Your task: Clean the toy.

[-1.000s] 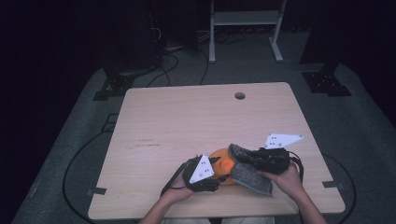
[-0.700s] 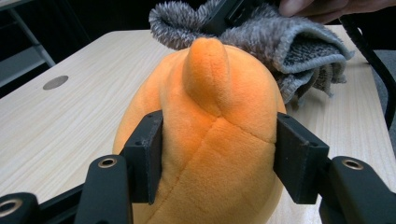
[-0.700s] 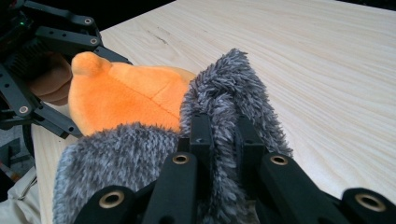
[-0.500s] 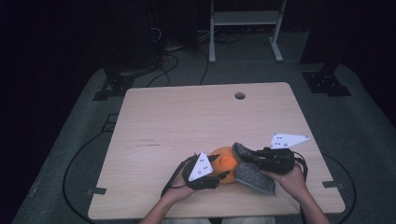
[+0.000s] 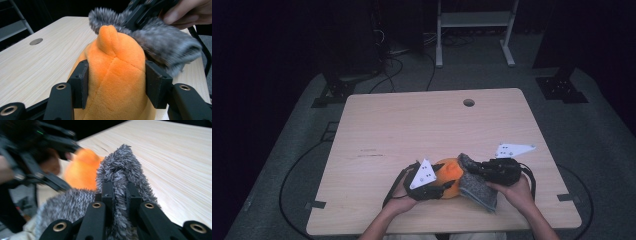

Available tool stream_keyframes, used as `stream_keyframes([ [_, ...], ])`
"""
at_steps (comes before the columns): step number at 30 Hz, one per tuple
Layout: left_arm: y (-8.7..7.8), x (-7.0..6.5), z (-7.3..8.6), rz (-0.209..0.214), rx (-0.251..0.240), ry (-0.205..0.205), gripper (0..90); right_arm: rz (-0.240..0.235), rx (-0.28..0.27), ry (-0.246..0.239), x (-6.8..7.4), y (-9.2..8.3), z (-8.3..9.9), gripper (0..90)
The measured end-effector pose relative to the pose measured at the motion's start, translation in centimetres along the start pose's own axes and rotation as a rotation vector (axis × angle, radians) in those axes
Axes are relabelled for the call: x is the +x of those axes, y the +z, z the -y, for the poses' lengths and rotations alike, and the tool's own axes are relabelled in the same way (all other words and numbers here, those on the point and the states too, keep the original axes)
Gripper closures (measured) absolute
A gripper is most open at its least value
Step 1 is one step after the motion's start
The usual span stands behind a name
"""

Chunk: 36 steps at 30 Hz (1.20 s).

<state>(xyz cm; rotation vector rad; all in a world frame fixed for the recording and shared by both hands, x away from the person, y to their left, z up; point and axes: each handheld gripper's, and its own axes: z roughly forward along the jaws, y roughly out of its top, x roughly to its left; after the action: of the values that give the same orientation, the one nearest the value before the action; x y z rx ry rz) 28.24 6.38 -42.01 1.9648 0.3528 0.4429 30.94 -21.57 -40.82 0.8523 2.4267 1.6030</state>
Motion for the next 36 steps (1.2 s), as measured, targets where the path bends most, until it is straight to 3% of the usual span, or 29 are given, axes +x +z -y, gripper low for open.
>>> stream_keyframes([
  [5,0.3,-0.1,0.2,-0.005,0.0,0.008,43.4,0.057,0.048,0.02,-1.1,-0.5,0.8,80.4],
  [9,0.6,-0.3,0.3,-0.008,-0.006,0.004,43.3,0.002,-0.045,-0.008,0.4,-1.4,-0.5,80.4],
  [13,0.4,-0.3,0.3,0.013,-0.016,0.033,38.1,-0.01,-0.008,-0.041,1.1,-0.4,-0.7,80.4],
  [15,0.0,0.1,0.5,0.041,-0.04,-0.005,28.8,-0.025,-0.01,-0.026,0.9,-0.1,-0.3,80.4],
  [17,-0.2,0.8,0.6,0.057,-0.022,-0.035,19.1,-0.025,-0.006,-0.025,0.8,-0.2,-0.3,80.4],
  [18,-0.1,1.1,0.7,0.053,-0.013,-0.045,17.0,-0.029,-0.005,-0.024,0.8,-0.2,-0.3,80.4],
  [20,0.1,1.7,1.2,0.094,0.001,-0.088,15.4,-0.047,-0.001,-0.018,0.6,-0.1,-0.1,80.4],
  [24,0.7,1.8,2.1,0.113,-0.001,-0.093,18.8,-0.029,0.012,0.009,-0.5,0.0,0.6,80.4],
  [29,0.8,1.4,2.0,0.093,-0.007,-0.069,19.2,0.019,0.051,0.09,-2.3,-0.3,1.9,80.4],
  [31,0.9,1.2,1.9,0.062,-0.004,-0.051,20.2,0.033,0.047,0.073,-2.0,-0.6,1.6,80.4],
  [34,0.6,1.0,1.3,0.002,-0.008,-0.052,35.5,0.023,0.0,0.034,-0.9,-1.5,0.4,80.4],
  [36,0.4,1.0,0.5,-0.01,0.026,-0.058,40.3,0.016,-0.031,0.0,0.0,-1.9,-0.5,80.4],
])
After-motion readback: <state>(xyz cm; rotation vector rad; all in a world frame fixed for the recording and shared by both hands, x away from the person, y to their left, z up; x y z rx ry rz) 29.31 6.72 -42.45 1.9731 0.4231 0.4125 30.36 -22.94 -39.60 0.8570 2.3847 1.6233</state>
